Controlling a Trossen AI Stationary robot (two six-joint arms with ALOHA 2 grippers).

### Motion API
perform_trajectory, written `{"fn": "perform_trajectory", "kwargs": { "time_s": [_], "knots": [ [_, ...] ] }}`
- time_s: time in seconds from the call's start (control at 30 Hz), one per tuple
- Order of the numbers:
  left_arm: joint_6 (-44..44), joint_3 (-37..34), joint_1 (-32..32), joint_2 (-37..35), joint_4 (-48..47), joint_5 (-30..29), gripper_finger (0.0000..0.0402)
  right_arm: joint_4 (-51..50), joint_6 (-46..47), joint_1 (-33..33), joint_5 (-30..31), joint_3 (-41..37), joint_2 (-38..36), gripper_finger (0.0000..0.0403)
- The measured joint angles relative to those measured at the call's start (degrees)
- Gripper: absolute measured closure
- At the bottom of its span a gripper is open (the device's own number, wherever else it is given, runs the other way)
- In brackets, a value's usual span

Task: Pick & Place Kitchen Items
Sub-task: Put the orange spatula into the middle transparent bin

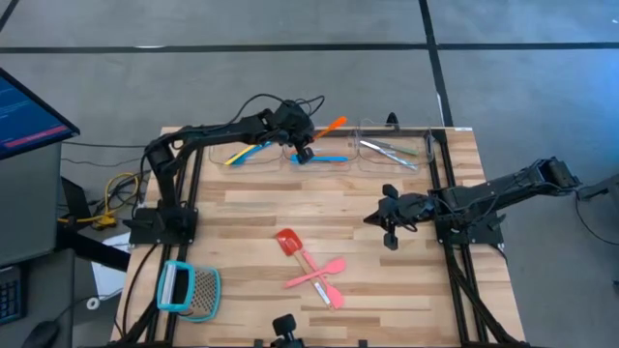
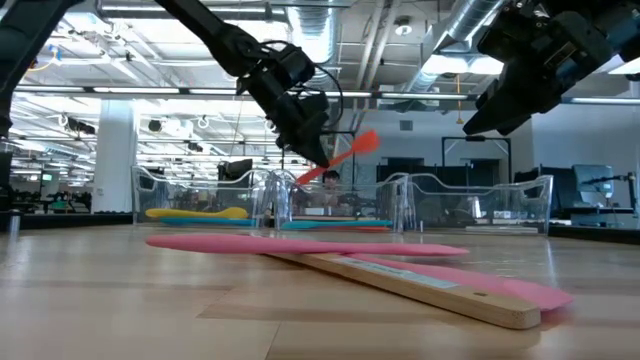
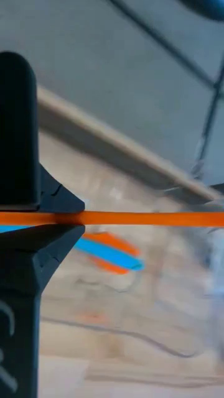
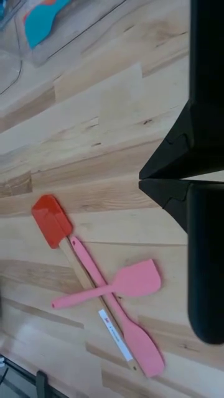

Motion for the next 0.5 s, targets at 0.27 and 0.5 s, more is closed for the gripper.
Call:
{"fn": "perform_trajectory", "kwargs": {
  "time_s": [0.27,0.5],
  "knots": [
    [-0.06,-0.08,0.08,0.42,-1.52,0.31,0.0400,0.22,-0.02,-0.39,0.00,0.02,0.00,0.0401],
    [-1.64,-0.17,0.08,0.89,-3.49,0.41,0.0400,0.22,-0.02,-0.37,0.00,0.00,0.00,0.0401]
  ]
}}
